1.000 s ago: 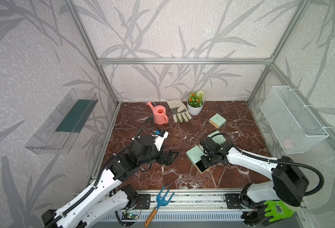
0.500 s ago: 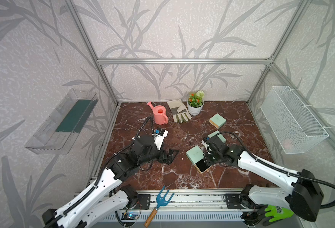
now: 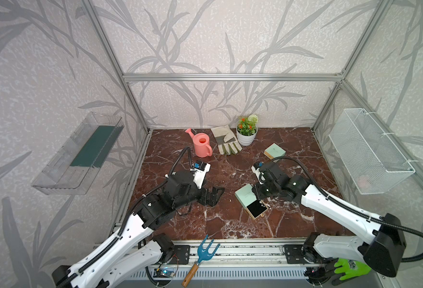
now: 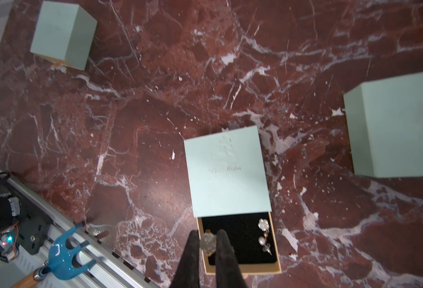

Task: Take out the earrings from the drawer-style jewelry box
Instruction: Pick up the earring from the drawer, then place the earring at the center of the board.

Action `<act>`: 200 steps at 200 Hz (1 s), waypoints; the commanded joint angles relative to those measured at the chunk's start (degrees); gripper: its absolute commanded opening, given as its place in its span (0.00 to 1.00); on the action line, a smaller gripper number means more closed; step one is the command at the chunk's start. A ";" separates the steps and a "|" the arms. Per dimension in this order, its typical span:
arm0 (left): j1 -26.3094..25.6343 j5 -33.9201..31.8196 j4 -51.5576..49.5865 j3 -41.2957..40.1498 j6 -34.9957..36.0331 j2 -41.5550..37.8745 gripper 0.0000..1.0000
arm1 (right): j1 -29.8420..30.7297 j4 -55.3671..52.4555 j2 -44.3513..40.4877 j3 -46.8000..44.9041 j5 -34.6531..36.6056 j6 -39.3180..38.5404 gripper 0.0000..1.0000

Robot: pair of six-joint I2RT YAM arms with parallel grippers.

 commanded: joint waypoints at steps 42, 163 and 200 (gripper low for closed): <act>0.03 -5.40 2.98 4.12 2.62 2.12 0.99 | -3.86 7.33 15.46 12.84 1.09 -1.18 0.08; 2.88 -1.80 2.42 1.29 0.83 1.77 0.99 | -12.62 4.53 41.09 32.83 -1.58 -3.12 0.05; 3.33 -0.20 2.75 1.09 0.64 2.08 0.99 | -13.58 3.01 45.74 36.37 -1.80 -3.02 0.04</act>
